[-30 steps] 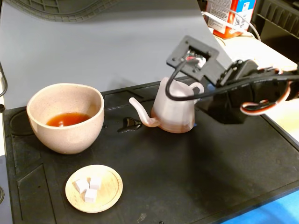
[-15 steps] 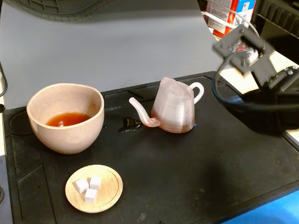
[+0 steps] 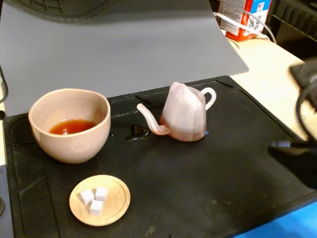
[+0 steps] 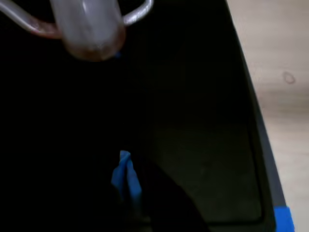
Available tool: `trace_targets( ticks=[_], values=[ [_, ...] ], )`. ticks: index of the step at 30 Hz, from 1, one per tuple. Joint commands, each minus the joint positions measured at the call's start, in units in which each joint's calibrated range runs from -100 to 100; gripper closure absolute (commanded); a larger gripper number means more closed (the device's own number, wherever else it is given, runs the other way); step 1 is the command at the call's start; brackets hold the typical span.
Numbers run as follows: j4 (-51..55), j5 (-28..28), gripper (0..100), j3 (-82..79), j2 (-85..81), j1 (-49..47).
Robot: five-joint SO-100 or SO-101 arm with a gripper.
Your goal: Pick up a kettle and pour liquid into a cup.
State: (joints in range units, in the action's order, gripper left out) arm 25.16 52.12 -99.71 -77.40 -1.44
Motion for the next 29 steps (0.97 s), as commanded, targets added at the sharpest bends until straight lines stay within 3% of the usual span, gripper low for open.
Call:
trace_targets(
  ticks=[1, 4, 8, 29],
  values=[
    [21.83, 0.17, 99, -0.29, -6.65, -0.05],
    [36.53, 0.17, 99, -0.29, -14.07, -0.05],
    [47.60, 0.17, 99, -0.29, -18.42, -0.05],
    [49.33, -0.19, 99, -0.29, -19.53, 0.26]
  ],
)
